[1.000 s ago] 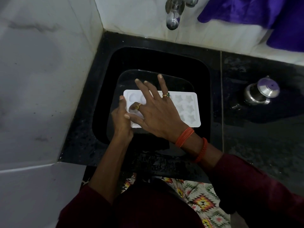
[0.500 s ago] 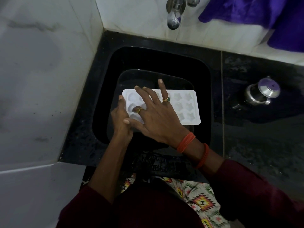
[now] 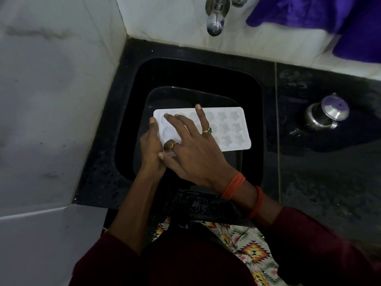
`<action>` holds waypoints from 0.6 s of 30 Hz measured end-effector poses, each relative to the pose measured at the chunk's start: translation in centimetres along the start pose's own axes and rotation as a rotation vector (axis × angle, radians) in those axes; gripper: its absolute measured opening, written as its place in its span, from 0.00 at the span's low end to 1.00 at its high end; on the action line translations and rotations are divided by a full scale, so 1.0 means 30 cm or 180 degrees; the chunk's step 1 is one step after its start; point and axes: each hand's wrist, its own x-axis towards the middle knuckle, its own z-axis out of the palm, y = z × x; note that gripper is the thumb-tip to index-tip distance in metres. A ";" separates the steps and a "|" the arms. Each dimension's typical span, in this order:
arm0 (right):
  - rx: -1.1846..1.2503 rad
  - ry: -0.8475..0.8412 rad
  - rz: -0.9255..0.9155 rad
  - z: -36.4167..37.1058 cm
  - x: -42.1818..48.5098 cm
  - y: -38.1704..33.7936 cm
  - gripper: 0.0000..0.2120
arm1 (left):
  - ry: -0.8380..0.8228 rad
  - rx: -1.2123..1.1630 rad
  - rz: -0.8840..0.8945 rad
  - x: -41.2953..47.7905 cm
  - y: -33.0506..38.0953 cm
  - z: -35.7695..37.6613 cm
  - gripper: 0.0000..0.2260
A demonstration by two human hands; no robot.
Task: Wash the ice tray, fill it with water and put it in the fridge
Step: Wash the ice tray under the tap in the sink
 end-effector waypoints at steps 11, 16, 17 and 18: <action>0.0083 0.0045 -0.0142 -0.017 -0.020 0.021 0.18 | -0.0051 -0.0056 -0.0099 0.017 -0.015 -0.003 0.20; 0.0070 -0.0103 -0.0132 -0.009 -0.023 0.007 0.19 | 0.0021 -0.0042 0.0019 0.011 -0.016 -0.001 0.19; 0.0052 -0.0130 -0.0141 -0.007 -0.023 0.007 0.19 | 0.0018 -0.0042 0.0026 0.011 -0.016 -0.002 0.19; 0.0037 -0.0148 -0.0152 -0.006 -0.023 0.007 0.19 | 0.0010 -0.0038 0.0021 0.013 -0.019 -0.005 0.19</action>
